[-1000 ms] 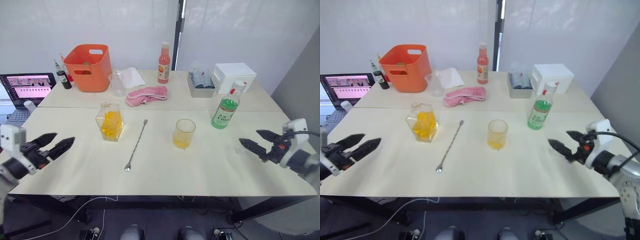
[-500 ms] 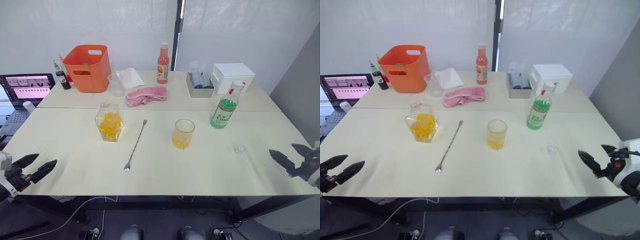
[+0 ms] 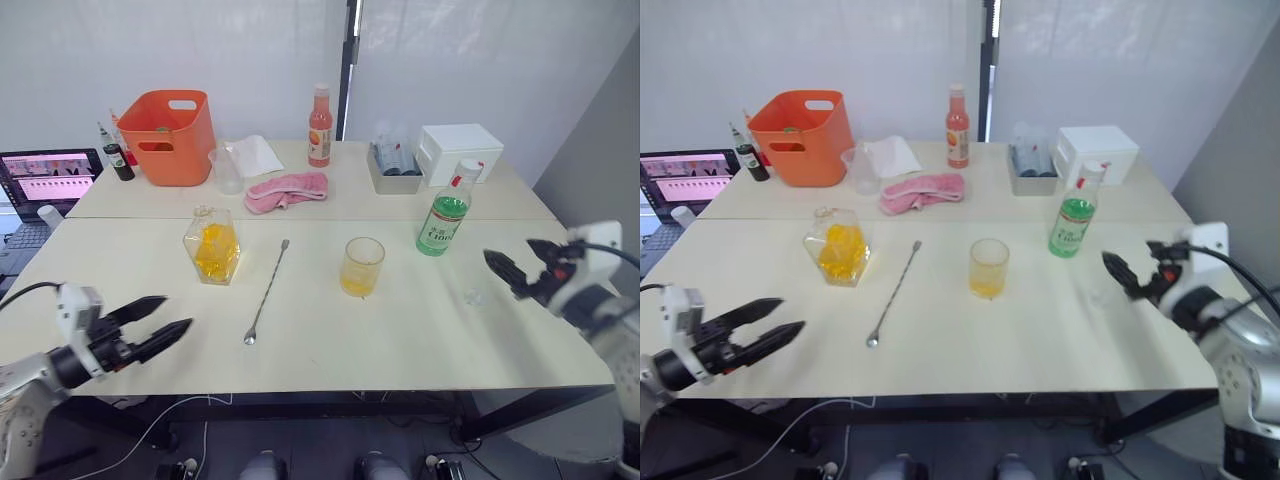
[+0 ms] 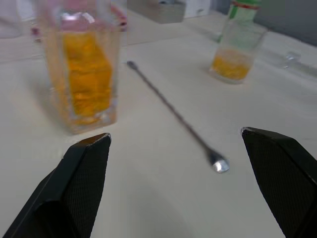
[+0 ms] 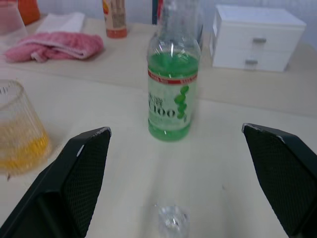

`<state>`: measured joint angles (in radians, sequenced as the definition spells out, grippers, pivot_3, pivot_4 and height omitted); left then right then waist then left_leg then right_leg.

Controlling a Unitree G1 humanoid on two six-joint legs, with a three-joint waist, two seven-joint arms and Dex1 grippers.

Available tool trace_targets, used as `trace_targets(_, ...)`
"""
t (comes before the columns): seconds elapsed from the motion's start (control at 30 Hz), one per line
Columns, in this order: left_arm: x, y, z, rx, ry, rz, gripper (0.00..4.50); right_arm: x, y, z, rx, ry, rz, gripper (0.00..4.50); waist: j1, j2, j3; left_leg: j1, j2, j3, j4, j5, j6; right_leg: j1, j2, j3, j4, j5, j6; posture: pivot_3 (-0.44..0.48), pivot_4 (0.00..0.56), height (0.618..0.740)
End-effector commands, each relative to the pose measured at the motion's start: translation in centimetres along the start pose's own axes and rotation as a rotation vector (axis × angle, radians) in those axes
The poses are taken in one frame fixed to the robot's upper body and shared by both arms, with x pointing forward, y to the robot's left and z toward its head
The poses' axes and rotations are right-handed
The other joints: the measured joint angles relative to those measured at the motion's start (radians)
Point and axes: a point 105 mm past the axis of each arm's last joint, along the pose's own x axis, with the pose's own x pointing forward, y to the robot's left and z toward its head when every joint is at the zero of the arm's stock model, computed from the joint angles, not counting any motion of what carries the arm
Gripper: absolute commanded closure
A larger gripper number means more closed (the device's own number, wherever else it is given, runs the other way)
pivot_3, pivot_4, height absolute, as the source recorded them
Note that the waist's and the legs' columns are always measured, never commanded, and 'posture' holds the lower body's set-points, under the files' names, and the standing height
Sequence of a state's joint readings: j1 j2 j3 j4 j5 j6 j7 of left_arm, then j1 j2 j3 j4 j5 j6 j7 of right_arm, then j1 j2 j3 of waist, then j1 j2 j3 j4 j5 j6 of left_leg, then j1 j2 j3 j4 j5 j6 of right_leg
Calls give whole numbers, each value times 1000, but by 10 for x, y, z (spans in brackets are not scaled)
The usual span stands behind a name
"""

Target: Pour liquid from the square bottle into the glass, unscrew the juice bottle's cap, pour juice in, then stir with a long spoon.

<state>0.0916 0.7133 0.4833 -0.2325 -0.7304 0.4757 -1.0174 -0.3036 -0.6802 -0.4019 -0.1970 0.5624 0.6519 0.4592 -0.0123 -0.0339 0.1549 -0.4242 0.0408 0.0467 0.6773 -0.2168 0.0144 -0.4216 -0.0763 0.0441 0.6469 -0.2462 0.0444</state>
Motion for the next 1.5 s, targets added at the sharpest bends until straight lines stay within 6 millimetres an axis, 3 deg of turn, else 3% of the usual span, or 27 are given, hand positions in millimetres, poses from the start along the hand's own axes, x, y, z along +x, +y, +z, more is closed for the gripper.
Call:
trace_targets(0.03,26,-30,16,3,-45,-126,41,22,-6,12,-5,-23,-22,0,2,0,0,0,-1,-1,0,0,0,0,0,0,0,0,0,0,150,715)
trace_targets(0.2,52,-61,29,1,-78,-272,41,65,-13,24,-24,-20,-12,0,-2,0,0,-1,-6,-1,0,0,0,0,0,1,0,1,2,0,150,715)
trace_targets(0.43,65,-85,46,1,-98,-371,41,99,-17,48,-12,-79,10,0,-3,0,0,-2,-7,-2,-2,0,0,-1,0,1,-1,1,2,0,150,715)
trace_targets(0.6,66,-88,48,6,-90,-375,41,114,-15,54,14,-101,40,0,-4,0,0,-2,-7,-2,-2,0,0,-1,0,1,-1,1,2,0,150,715)
trace_targets(0.93,64,-86,48,16,-75,-345,41,125,-17,55,53,-117,46,0,-5,1,1,-2,-7,-2,-2,0,0,-1,0,1,-1,1,2,0,150,715)
trace_targets(1.23,62,-84,48,24,-75,-333,0,127,-19,53,59,-126,40,2822,-6,1,1,-2,-6,-2,-2,0,0,-1,0,1,-1,1,2,0,150,715)
trace_targets(1.27,62,-84,48,25,-74,-333,0,127,-18,53,57,-126,41,2995,-7,1,1,-2,-6,-2,-2,0,0,-1,0,1,-1,1,2,0,150,715)
trace_targets(1.5,63,-80,49,32,-73,-328,0,125,-20,55,50,-138,40,2995,-8,2,2,-2,-6,-2,-3,0,0,-1,0,1,-1,1,2,0,150,715)
